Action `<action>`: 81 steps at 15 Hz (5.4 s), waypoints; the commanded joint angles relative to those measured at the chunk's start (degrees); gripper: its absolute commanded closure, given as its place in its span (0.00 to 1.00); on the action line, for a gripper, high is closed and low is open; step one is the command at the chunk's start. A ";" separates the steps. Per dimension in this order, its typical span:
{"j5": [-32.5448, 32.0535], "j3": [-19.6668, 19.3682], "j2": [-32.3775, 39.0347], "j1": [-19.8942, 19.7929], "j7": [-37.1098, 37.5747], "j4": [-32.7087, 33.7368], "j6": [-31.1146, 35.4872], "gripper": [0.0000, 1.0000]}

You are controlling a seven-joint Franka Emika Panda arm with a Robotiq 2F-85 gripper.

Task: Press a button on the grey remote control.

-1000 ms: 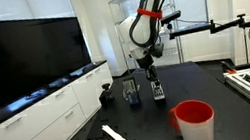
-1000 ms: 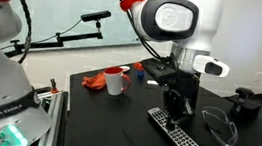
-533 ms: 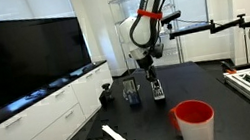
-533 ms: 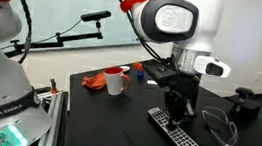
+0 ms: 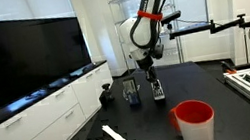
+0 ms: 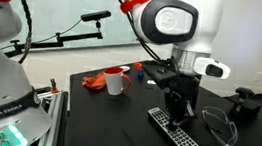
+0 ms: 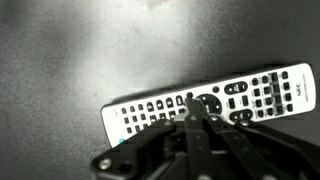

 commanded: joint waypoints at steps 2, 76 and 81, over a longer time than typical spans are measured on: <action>-0.26 0.13 -1.09 -0.17 -0.04 -0.14 0.59 1.00; -4.75 -4.62 4.43 5.44 21.33 0.56 10.17 1.00; -5.63 -5.38 6.40 6.58 23.27 1.68 9.64 1.00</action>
